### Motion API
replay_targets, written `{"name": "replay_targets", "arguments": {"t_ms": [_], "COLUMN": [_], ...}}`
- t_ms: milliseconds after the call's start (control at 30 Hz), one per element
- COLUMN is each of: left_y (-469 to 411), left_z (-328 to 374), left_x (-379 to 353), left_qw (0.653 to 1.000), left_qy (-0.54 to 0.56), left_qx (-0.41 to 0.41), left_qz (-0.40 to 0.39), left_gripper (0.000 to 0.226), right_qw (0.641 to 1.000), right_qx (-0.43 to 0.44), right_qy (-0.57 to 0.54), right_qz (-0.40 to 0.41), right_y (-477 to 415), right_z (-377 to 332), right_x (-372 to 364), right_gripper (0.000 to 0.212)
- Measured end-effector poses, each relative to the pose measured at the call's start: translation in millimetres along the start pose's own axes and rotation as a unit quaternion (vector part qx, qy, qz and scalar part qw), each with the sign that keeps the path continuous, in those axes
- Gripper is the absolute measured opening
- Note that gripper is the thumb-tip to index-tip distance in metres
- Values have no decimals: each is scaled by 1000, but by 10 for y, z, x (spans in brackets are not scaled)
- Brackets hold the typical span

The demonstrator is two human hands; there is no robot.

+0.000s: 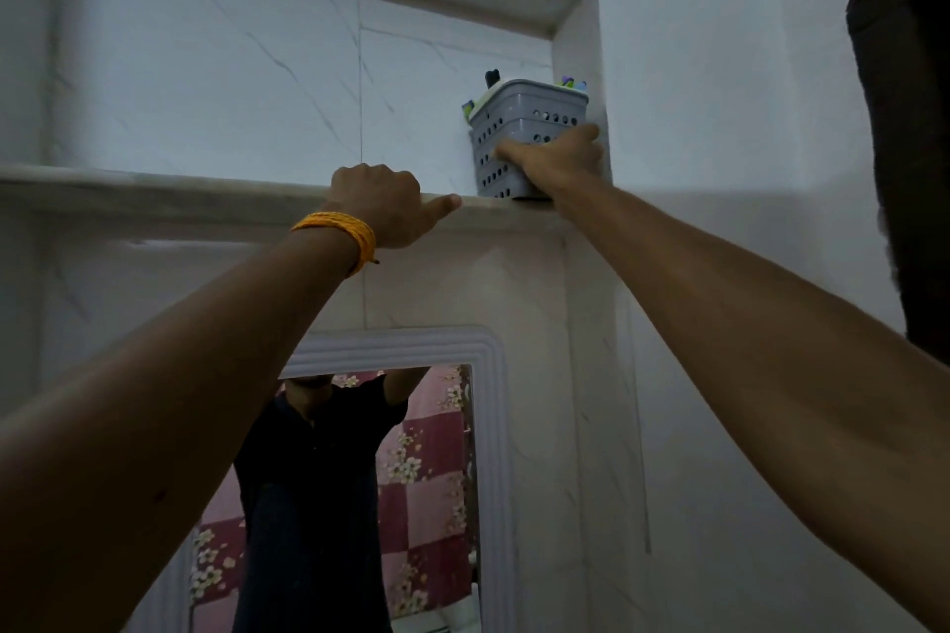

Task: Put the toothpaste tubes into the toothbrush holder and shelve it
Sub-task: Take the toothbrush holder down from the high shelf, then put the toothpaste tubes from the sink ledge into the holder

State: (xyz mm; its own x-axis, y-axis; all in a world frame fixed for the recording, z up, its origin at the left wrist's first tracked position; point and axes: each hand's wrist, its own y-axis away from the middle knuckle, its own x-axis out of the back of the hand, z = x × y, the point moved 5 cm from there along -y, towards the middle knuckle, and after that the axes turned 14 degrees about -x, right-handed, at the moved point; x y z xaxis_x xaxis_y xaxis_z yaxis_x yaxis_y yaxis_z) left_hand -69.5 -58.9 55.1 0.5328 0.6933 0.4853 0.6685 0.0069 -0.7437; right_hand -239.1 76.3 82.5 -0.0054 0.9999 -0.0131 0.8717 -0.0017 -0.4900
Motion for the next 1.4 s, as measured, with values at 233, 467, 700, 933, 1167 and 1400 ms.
{"name": "replay_targets", "arguments": {"t_ms": [233,467,700,933,1167,1400], "left_y": [186,490,1123,2259,3704,5302], "left_z": [110,346,785,1225,1792,2099], "left_x": [30,106,177,-303,-1003,-1749], "left_qw": [999,997,984,970,934,873], "left_qy": [17,67,164,232,295,338], "left_qx": [-1,24,37,68,145,209], "left_qz": [30,40,62,-22,-140,-281], "left_gripper": [60,66,60,67,59,60], "right_qw": [1000,998,994,987,973,957], "right_qx": [13,26,12,-17,-91,-175], "right_qy": [-25,-54,-79,-93,-69,-19], "right_qz": [-11,-9,-71,-129,-199,-230], "right_y": [268,562,1051,1989,3263,4269], "right_z": [-90,-58,542,2081,3628,4949], "right_x": [264,645,903,915,783,709], "right_gripper": [110,107,111,108,120,119]}}
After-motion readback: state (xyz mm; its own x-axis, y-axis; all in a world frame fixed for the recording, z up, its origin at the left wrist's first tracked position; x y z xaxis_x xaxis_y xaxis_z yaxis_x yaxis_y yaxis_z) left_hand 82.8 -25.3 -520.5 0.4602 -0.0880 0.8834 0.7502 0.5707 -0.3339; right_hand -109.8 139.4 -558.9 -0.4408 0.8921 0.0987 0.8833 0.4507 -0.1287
